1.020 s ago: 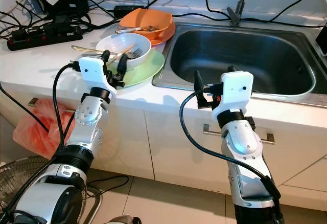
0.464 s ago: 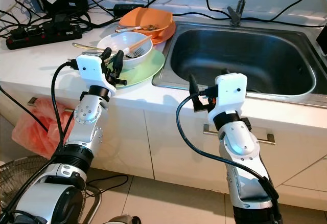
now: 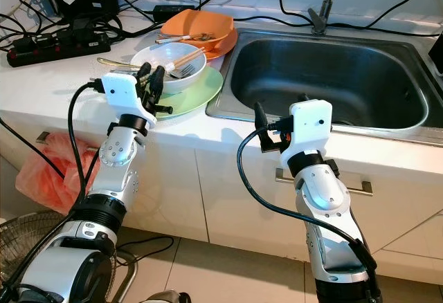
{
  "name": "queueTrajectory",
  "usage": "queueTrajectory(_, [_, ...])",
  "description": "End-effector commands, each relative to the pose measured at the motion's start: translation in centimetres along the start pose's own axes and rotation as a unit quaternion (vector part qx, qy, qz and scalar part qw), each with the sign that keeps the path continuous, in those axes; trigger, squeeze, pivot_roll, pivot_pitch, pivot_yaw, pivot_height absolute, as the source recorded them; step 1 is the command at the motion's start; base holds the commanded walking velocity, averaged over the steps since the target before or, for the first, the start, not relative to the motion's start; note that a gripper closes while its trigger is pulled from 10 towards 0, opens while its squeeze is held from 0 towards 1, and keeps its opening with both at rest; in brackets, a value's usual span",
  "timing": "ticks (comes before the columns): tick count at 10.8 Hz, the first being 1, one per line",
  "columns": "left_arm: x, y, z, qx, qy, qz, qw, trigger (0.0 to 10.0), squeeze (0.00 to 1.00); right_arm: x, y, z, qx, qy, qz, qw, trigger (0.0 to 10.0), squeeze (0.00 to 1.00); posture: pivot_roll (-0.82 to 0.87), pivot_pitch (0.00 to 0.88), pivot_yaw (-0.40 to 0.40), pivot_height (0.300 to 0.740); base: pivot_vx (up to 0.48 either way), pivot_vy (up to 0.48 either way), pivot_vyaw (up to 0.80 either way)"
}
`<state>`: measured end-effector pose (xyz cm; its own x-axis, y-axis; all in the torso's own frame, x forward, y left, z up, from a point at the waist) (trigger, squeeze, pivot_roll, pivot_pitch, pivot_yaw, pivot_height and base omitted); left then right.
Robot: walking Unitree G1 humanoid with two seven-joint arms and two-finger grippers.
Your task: Kitchen organization
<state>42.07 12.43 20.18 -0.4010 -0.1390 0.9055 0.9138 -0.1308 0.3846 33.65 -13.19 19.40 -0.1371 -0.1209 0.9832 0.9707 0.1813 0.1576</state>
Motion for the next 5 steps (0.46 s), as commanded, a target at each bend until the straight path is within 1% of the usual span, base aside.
queueTrajectory(1, [1.1,0.5,0.5,0.008,0.001,-0.016,1.000,0.0,0.00,-0.5,0.1,0.2,0.004,0.002,0.012,1.000,10.0,0.00,0.00,0.035,0.027,0.740,0.000,0.000,0.00])
queueTrajectory(2, [1.3,0.5,0.5,0.009,0.000,-0.020,1.000,0.0,0.00,-0.5,0.1,0.2,0.005,0.005,0.012,1.000,10.0,0.00,0.01,0.035,0.027,0.740,0.000,0.000,0.00])
queueTrajectory(3, [2.1,0.6,0.5,0.010,-0.004,-0.032,0.999,0.0,0.00,-0.6,0.2,0.4,0.007,0.013,0.015,1.000,10.0,0.00,0.01,0.034,0.026,0.740,0.000,0.000,0.00])
queueTrajectory(4, [3.4,0.8,0.6,0.015,-0.007,-0.052,0.999,0.0,0.00,-0.9,0.2,0.6,0.008,0.017,0.021,1.000,10.0,0.00,0.01,0.030,0.026,0.740,0.000,0.000,0.00])
queueTrajectory(5, [4.5,0.7,0.5,0.014,-0.003,-0.069,0.998,0.0,0.00,-1.2,0.3,0.4,0.003,0.019,0.029,0.999,10.0,0.00,0.02,0.029,0.024,0.740,0.000,0.000,0.00])
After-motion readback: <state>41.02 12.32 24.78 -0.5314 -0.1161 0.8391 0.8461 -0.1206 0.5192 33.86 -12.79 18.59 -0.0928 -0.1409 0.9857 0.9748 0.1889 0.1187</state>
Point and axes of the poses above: a point about 5 cm out from each wrist's last joint towards the gripper, its own y axis pointing out of the wrist towards the gripper, its own x axis along the axis of the wrist's last joint, z = x × y, the point moved 6 cm from there along y, pointing out of the wrist towards the gripper, and after that the axes turned 10 degrees about y, right-handed, at the moved point
